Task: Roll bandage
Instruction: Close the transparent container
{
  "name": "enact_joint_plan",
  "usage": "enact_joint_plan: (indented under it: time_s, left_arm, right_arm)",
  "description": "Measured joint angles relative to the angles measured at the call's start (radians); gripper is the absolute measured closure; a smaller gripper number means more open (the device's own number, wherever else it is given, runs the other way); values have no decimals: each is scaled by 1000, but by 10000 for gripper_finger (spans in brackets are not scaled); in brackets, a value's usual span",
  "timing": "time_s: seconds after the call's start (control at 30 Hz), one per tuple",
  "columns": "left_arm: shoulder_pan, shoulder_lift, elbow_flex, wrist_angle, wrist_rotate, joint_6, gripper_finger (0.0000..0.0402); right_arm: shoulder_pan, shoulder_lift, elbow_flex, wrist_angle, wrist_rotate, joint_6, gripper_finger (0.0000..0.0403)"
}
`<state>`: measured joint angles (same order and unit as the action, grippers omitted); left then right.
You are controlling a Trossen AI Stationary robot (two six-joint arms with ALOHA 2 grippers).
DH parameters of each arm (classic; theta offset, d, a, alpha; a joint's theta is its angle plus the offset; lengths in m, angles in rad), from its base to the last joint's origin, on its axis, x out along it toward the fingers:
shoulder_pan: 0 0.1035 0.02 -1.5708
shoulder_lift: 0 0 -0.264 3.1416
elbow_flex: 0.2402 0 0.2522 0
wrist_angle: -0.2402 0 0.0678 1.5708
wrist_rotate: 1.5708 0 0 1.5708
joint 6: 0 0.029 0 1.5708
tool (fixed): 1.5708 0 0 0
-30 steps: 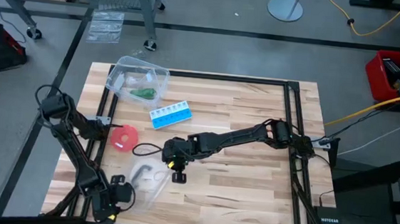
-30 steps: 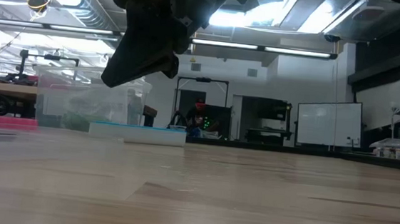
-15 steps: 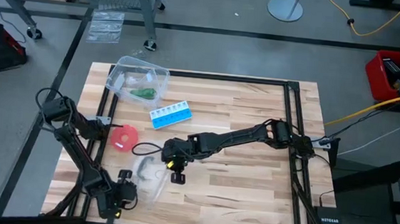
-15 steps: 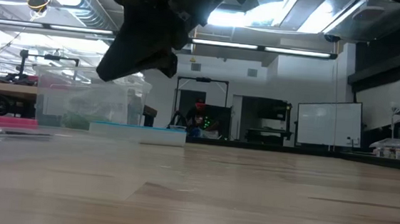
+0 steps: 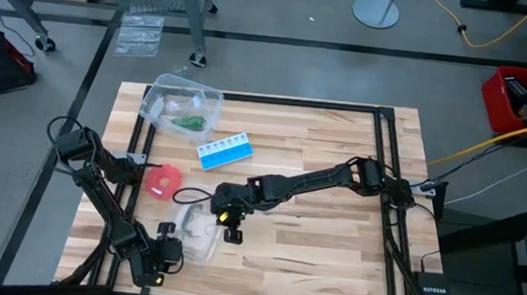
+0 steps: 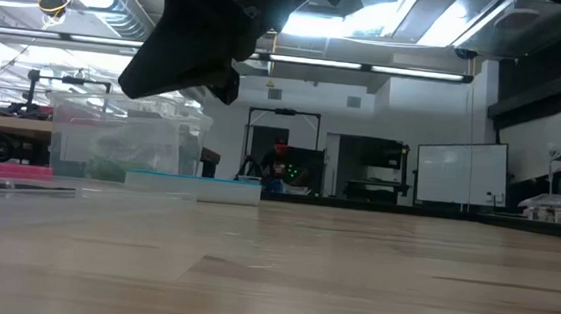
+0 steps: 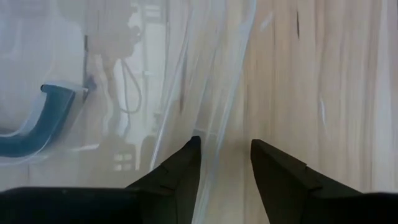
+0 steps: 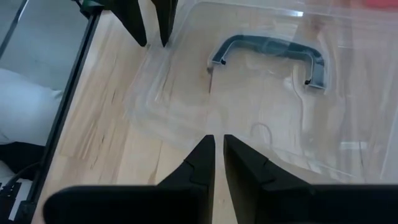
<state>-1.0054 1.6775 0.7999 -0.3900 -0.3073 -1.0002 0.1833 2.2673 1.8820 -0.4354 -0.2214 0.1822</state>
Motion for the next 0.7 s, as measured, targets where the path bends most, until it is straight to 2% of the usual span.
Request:
enact_joint_plan:
  time_s: [0.3, 0.4, 0.53, 0.7]
  left_arm:
    - [1, 2, -1, 33, -19, 5, 270]
    - [1, 2, -1, 32, -25, 2, 305]
    - [1, 2, -1, 36, -30, 3, 380]
    - [0, -3, -1, 40, -48, -16, 389]
  right_arm:
    - [0, 0, 0, 29, 0, 0, 363]
    - [0, 0, 0, 28, -1, 0, 363]
    - [-1, 0, 0, 28, -52, 0, 363]
    - [-1, -19, 1, 29, -164, -2, 386]
